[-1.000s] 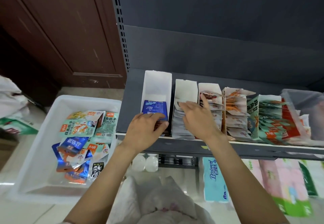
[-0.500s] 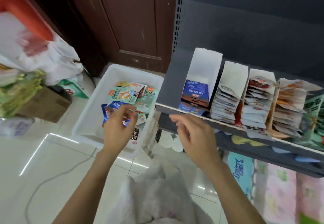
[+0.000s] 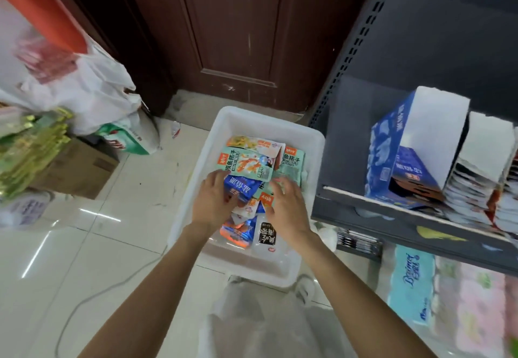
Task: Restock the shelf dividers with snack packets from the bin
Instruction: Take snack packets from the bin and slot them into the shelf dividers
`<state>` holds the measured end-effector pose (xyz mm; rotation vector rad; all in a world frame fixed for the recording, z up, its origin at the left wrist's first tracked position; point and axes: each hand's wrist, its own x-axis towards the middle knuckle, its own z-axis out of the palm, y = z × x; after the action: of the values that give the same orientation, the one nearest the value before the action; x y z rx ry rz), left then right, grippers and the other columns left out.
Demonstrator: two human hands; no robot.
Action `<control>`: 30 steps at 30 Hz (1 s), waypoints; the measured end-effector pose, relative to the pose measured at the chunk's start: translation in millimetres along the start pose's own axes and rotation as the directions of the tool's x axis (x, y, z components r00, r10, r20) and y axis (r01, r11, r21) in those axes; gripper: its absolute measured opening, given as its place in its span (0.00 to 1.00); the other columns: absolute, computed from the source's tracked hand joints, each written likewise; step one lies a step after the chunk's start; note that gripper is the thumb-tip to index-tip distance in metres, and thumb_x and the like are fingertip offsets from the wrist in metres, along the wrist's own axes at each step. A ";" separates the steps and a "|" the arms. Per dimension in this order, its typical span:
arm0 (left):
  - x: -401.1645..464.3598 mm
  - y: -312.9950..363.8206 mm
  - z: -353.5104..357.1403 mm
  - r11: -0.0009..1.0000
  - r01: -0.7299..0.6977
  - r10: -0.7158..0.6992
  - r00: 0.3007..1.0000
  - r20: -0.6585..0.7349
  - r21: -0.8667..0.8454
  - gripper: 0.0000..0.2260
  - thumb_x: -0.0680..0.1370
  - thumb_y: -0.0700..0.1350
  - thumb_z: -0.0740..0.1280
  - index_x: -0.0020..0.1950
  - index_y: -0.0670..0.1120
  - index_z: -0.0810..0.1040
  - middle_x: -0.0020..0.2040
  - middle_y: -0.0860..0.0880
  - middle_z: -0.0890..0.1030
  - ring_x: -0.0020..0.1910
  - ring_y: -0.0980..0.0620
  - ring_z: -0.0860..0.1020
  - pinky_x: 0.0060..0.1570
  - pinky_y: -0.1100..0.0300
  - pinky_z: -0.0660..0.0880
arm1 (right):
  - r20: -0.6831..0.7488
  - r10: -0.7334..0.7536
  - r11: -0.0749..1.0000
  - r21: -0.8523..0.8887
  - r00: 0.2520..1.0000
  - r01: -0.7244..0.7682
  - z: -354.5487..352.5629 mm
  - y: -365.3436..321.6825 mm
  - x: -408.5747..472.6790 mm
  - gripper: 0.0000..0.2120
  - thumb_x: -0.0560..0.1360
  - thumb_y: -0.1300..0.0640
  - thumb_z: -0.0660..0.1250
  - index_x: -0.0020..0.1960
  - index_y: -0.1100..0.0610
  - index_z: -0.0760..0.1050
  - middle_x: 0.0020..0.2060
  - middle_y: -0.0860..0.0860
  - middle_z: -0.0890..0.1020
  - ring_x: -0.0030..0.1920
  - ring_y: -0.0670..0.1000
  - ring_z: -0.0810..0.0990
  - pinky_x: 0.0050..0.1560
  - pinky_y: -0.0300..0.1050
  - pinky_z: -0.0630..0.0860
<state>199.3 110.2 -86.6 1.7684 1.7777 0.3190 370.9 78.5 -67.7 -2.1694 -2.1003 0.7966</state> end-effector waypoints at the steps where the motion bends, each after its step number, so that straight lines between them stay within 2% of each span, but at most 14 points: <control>1: 11.4 -3.4 2.1 0.998 -0.040 0.038 0.998 0.047 0.044 0.29 0.74 0.47 0.70 0.72 0.44 0.65 0.72 0.44 0.66 0.69 0.44 0.66 0.65 0.53 0.65 | 0.013 0.065 0.997 -0.037 0.998 -0.064 8.2 -1.6 10.9 0.33 0.76 0.52 0.66 0.76 0.54 0.54 0.75 0.57 0.53 0.76 0.60 0.49 0.75 0.57 0.49; 4: 38.6 -9.1 10.3 0.962 -0.175 0.134 0.971 0.199 0.208 0.36 0.75 0.55 0.69 0.77 0.50 0.55 0.78 0.47 0.54 0.76 0.45 0.53 0.72 0.52 0.55 | 0.033 0.154 0.968 -0.204 0.988 -0.144 27.7 -0.3 36.6 0.45 0.72 0.47 0.71 0.77 0.54 0.46 0.76 0.60 0.47 0.75 0.64 0.43 0.73 0.61 0.40; 7: 52.8 -13.7 19.2 0.903 -0.302 0.190 0.919 0.345 0.305 0.40 0.74 0.60 0.66 0.78 0.53 0.47 0.79 0.49 0.45 0.77 0.46 0.45 0.75 0.51 0.48 | 0.043 0.185 0.949 -0.267 0.982 -0.167 34.2 5.2 52.5 0.48 0.69 0.48 0.74 0.77 0.54 0.46 0.75 0.59 0.51 0.75 0.64 0.48 0.74 0.62 0.50; 9: 56.4 -16.5 24.2 0.894 -0.322 0.180 0.895 0.408 0.312 0.41 0.74 0.62 0.65 0.78 0.53 0.45 0.79 0.50 0.42 0.77 0.45 0.43 0.75 0.50 0.48 | 0.042 0.202 0.959 -0.212 0.978 -0.189 33.4 9.7 58.4 0.45 0.70 0.47 0.73 0.76 0.55 0.49 0.74 0.57 0.55 0.74 0.61 0.55 0.72 0.59 0.60; 12: 58.2 -20.3 26.2 0.918 -0.301 0.175 0.891 0.418 0.257 0.41 0.74 0.61 0.66 0.78 0.54 0.46 0.79 0.50 0.44 0.77 0.46 0.44 0.73 0.49 0.55 | -0.025 0.133 0.970 -0.202 0.991 -0.135 29.4 14.6 60.5 0.29 0.74 0.52 0.69 0.70 0.57 0.62 0.68 0.55 0.67 0.66 0.57 0.69 0.60 0.53 0.74; 14: 58.3 -21.3 25.3 0.929 -0.290 0.174 0.891 0.419 0.230 0.40 0.74 0.60 0.67 0.78 0.54 0.46 0.79 0.51 0.44 0.77 0.46 0.44 0.72 0.49 0.58 | -0.033 0.071 0.944 -0.319 0.997 -0.078 26.1 16.3 59.1 0.21 0.74 0.55 0.67 0.66 0.58 0.68 0.64 0.56 0.72 0.62 0.57 0.73 0.58 0.53 0.75; 17: 57.9 -22.1 24.8 0.924 -0.300 0.183 0.891 0.415 0.237 0.39 0.75 0.59 0.67 0.78 0.54 0.47 0.79 0.51 0.45 0.77 0.46 0.45 0.71 0.49 0.60 | -0.066 0.056 0.904 -0.421 0.996 -0.079 27.8 15.8 54.9 0.17 0.71 0.62 0.69 0.59 0.59 0.73 0.58 0.57 0.77 0.58 0.60 0.77 0.53 0.57 0.78; 20: 59.6 -22.8 24.7 0.915 -0.311 0.184 0.889 0.420 0.256 0.40 0.74 0.60 0.67 0.78 0.54 0.46 0.79 0.51 0.46 0.77 0.45 0.45 0.71 0.49 0.61 | -0.049 0.032 0.897 -0.439 0.998 -0.050 20.7 8.3 51.2 0.16 0.70 0.62 0.71 0.57 0.58 0.75 0.52 0.54 0.81 0.53 0.55 0.81 0.43 0.49 0.81; 22: 60.4 -23.8 24.1 0.917 -0.308 0.181 0.887 0.424 0.253 0.40 0.74 0.59 0.68 0.78 0.54 0.47 0.79 0.51 0.46 0.77 0.46 0.46 0.71 0.48 0.61 | -0.048 0.006 0.898 -0.439 0.999 -0.027 9.5 4.4 44.8 0.20 0.62 0.62 0.77 0.53 0.58 0.78 0.44 0.53 0.84 0.44 0.53 0.83 0.37 0.44 0.80; 24: 60.8 -23.5 23.2 0.930 -0.297 0.184 0.887 0.423 0.218 0.40 0.73 0.58 0.69 0.78 0.55 0.48 0.79 0.51 0.47 0.77 0.46 0.46 0.71 0.47 0.63 | -0.127 0.014 0.906 -0.419 0.992 -0.066 -5.1 3.0 33.8 0.20 0.51 0.63 0.81 0.41 0.55 0.80 0.29 0.50 0.82 0.28 0.49 0.81 0.27 0.39 0.76; 25: 61.3 -23.8 23.3 0.936 -0.291 0.185 0.886 0.425 0.200 0.41 0.73 0.58 0.70 0.78 0.55 0.49 0.79 0.51 0.47 0.77 0.46 0.47 0.71 0.46 0.63 | -0.177 0.023 0.908 -0.408 0.984 -0.094 -12.2 2.3 26.7 0.19 0.51 0.62 0.81 0.39 0.54 0.80 0.26 0.48 0.80 0.24 0.48 0.78 0.24 0.37 0.74; 28: 62.8 -20.9 19.5 0.956 -0.260 0.176 0.876 0.449 0.133 0.40 0.73 0.56 0.71 0.77 0.54 0.52 0.79 0.51 0.49 0.77 0.45 0.48 0.71 0.45 0.62 | -0.354 0.040 0.956 -0.260 0.934 -0.139 -30.3 0.0 -0.7 0.17 0.56 0.63 0.80 0.42 0.56 0.79 0.27 0.49 0.80 0.22 0.49 0.77 0.23 0.38 0.72; 30: 63.2 -15.8 13.2 0.971 -0.229 0.176 0.877 0.448 0.067 0.36 0.73 0.56 0.70 0.76 0.52 0.57 0.78 0.49 0.52 0.76 0.45 0.52 0.71 0.46 0.62 | -0.492 0.123 0.976 -0.096 0.862 -0.194 -47.2 -4.2 -20.4 0.12 0.66 0.62 0.76 0.47 0.58 0.78 0.32 0.52 0.82 0.26 0.55 0.80 0.25 0.44 0.74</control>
<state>198.3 166.9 -121.3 1.9299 1.3144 -0.1065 385.1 75.4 -18.2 -2.3219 -1.7839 0.0738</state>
